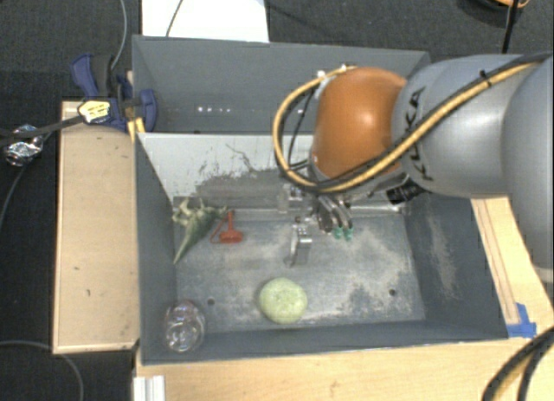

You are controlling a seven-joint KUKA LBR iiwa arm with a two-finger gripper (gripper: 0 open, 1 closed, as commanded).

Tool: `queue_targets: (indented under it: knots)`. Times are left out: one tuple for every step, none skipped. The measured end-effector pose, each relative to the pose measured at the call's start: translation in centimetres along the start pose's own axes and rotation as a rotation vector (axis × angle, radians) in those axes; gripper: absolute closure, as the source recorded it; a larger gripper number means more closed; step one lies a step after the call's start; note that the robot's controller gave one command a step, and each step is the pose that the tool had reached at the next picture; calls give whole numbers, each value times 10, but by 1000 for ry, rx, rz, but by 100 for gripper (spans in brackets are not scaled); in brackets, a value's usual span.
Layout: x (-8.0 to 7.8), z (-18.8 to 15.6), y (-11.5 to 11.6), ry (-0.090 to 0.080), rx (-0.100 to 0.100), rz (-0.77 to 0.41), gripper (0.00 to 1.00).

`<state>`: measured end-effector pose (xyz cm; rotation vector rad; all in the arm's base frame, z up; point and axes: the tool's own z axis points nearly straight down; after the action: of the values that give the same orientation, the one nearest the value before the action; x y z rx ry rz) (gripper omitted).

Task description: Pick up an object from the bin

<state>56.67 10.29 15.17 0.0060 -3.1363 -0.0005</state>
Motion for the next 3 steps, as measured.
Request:
queue_targets:
  knots:
    - [-2, -5, 0, -8, -1, 3, 0]
    - [5, 9, -2, -14, -1, -50, 0]
    - [20, 50, 0, -10, 0, -268, 0]
